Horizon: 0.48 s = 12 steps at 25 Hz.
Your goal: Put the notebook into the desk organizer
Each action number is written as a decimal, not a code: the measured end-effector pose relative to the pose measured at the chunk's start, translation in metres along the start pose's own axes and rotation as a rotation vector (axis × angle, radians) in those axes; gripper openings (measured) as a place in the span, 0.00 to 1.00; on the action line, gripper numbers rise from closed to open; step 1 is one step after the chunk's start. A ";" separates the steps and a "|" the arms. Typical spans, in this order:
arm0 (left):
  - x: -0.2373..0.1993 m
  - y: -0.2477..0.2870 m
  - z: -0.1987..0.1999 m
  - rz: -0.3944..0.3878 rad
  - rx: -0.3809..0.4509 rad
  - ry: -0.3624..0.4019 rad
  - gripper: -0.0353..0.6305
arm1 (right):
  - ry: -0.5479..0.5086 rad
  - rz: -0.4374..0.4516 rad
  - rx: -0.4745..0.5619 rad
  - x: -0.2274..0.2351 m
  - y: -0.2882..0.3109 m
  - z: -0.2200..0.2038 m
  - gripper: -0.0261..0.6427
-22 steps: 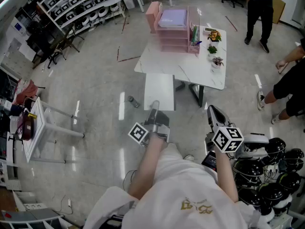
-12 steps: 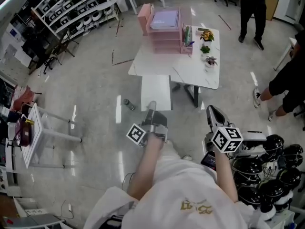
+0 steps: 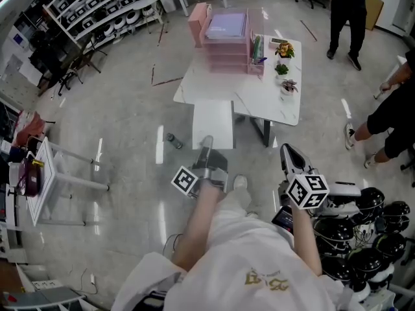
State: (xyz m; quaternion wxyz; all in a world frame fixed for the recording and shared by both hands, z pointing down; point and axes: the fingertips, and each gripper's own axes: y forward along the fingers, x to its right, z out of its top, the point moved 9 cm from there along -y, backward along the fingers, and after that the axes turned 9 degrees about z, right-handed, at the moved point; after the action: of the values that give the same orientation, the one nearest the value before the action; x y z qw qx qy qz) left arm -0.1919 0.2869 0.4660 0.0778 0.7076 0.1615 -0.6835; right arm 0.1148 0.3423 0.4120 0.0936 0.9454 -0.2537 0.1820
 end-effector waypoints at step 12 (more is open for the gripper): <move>-0.044 0.127 0.017 0.005 0.010 -0.092 0.09 | -0.023 -0.024 -0.066 0.078 0.104 0.017 0.06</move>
State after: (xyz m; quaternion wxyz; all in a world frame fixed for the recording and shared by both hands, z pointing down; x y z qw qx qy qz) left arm -0.1662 0.1575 0.4951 0.0835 0.6760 0.1524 -0.7161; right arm 0.1288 0.2139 0.4360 0.1240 0.9468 -0.2492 0.1613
